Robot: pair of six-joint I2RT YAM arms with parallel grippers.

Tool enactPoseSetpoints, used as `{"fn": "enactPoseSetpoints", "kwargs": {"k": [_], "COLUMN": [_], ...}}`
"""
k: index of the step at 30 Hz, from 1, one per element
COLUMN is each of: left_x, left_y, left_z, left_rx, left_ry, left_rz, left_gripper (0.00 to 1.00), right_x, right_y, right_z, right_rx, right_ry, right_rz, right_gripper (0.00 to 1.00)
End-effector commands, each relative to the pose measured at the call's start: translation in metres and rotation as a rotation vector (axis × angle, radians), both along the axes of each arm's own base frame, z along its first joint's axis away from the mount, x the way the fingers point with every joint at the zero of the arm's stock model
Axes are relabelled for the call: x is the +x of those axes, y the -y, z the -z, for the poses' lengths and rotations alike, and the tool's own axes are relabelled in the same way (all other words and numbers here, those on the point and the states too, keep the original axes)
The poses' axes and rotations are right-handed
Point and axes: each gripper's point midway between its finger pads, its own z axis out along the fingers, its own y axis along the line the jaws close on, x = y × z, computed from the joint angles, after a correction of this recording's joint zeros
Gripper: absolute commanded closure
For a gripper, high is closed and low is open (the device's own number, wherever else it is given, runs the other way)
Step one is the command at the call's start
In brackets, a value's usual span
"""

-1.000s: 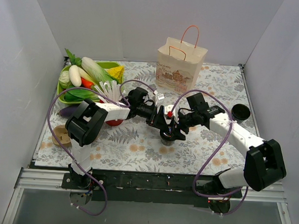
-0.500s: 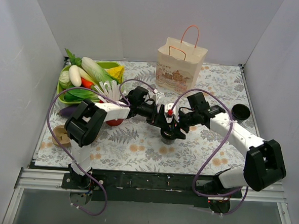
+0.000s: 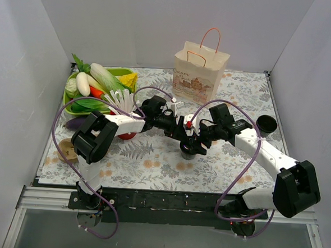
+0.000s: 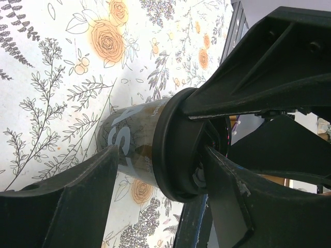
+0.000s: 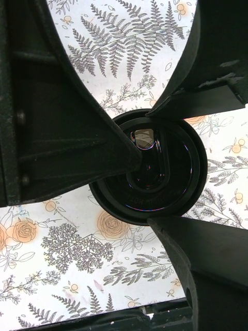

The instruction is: Pack the takeout coffee

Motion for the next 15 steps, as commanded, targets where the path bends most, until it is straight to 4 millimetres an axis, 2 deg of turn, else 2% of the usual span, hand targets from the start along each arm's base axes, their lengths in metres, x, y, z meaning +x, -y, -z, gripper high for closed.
{"fn": "enactPoseSetpoints", "kwargs": {"k": [1,11,15], "left_x": [0.003,0.004,0.004], "left_y": [-0.03,-0.034,-0.034], "left_z": [0.056,0.059,0.059], "left_rx": [0.209,0.224,0.226], "left_ry": [-0.001,0.015,0.017], "left_rz": [-0.076,-0.084,-0.083], "left_gripper": [0.38,0.38,0.39], "right_x": [0.001,-0.019,-0.014], "right_y": [0.022,0.011,0.009], "right_z": [-0.003,-0.023,-0.025], "right_rx": [-0.069,0.029,0.044], "right_ry": [0.018,-0.109,-0.122], "right_rz": [0.074,0.074,0.107], "right_gripper": [0.32,0.29,0.28]}}
